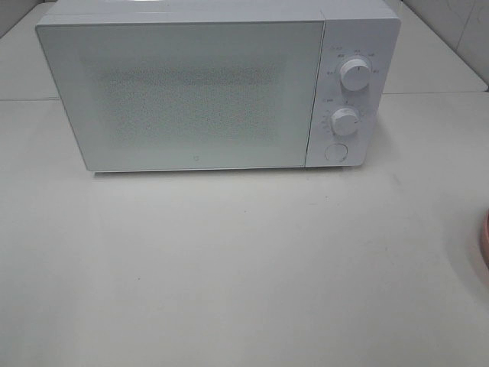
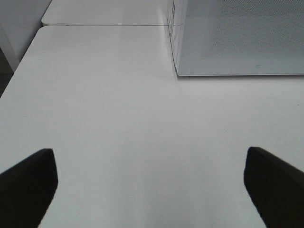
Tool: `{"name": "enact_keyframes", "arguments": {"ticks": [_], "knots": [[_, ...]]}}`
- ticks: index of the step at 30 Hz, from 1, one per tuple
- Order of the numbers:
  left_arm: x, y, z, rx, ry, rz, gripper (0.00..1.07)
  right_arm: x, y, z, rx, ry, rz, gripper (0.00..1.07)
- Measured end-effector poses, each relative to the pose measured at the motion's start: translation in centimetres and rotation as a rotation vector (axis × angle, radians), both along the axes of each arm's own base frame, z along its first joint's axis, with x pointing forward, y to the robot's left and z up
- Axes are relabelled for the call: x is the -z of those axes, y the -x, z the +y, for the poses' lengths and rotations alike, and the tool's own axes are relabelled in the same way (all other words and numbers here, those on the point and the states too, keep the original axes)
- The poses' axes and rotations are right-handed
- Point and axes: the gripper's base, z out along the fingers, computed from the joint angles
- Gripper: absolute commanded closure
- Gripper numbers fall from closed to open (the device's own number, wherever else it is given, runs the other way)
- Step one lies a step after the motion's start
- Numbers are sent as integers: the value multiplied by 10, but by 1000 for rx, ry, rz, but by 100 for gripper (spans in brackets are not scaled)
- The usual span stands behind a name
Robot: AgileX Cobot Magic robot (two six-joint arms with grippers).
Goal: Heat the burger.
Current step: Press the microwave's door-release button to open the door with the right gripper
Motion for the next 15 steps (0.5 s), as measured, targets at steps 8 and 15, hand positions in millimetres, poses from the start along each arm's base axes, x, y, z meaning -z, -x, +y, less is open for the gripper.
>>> {"name": "enact_keyframes", "arguments": {"ticks": [8,15], "knots": [[0,0,0,0,0,0,6,-14,1,0,0,-6,-56,34],[0,0,0,0,0,0,6,-24,-22,2,-2,-3,-43,34]]}}
